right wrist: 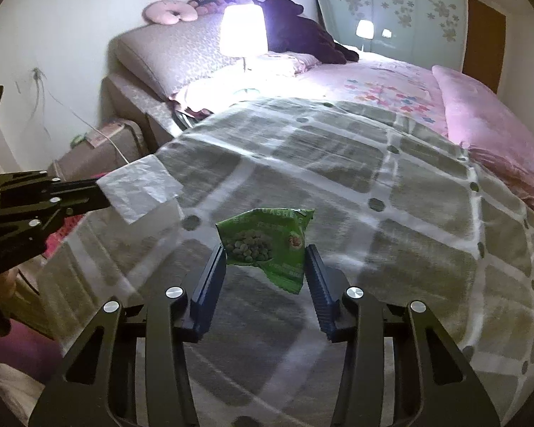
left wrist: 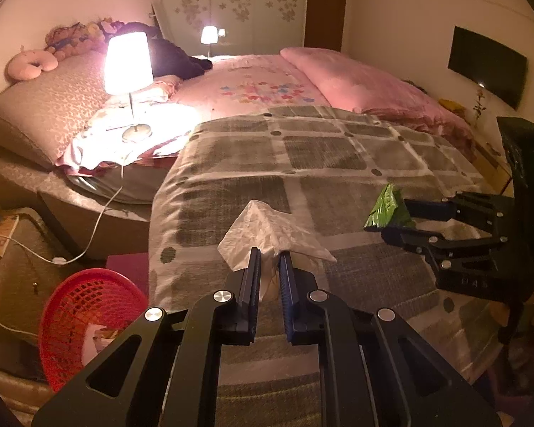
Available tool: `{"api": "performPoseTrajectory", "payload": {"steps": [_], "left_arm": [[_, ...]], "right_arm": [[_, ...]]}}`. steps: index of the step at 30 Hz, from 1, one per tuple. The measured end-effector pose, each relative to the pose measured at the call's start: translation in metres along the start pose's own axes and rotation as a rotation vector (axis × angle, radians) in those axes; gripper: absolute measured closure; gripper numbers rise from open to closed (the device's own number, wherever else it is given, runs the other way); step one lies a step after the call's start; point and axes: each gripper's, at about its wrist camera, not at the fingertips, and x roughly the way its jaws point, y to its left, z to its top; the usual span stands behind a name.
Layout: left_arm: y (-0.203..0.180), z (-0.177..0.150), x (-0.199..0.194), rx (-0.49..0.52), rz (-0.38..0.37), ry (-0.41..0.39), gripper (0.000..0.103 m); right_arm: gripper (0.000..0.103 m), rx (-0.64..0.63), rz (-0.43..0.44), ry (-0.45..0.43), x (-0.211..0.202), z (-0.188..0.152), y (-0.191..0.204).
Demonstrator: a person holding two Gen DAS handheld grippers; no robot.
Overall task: Collect trash
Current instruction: 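Carry the tissue and green snack bag over the pink basket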
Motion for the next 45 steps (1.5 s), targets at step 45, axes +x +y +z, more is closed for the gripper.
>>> {"api": "performPoseTrajectory", "payload": {"steps": [45], "left_arm": [[0.157,-0.067,-0.057,-0.26,0.256,0.042,0.092]], "right_arm": [[0.058,-0.163,0.287,0.04,0.047,0.05,0.181]]}}
